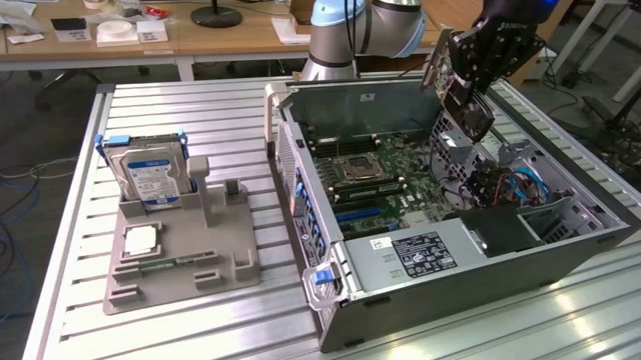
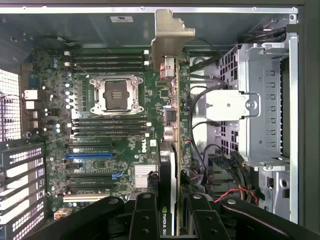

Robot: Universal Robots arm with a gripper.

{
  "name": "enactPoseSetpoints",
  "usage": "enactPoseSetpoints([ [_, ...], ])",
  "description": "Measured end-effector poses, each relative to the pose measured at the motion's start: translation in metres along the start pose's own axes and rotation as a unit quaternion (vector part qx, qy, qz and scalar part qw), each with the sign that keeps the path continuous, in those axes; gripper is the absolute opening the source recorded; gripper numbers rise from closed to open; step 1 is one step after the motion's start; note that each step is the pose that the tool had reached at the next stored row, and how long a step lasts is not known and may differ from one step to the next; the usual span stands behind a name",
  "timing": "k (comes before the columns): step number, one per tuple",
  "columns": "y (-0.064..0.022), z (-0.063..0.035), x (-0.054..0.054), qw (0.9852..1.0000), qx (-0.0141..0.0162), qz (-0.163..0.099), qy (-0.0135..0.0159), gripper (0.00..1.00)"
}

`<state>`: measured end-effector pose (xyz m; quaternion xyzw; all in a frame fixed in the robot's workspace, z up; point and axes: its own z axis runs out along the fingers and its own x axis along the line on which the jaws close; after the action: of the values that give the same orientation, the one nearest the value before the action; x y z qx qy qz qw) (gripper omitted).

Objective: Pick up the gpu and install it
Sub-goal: 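Pick up the gpu and move the gpu toward the slot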

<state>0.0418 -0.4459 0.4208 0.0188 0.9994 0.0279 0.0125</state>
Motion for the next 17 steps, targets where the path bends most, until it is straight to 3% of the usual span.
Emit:
enactPoseSetpoints([
  [17, 0.0002, 0.0002, -0.0072, 1.0, 0.0, 0.0, 0.0, 0.27],
])
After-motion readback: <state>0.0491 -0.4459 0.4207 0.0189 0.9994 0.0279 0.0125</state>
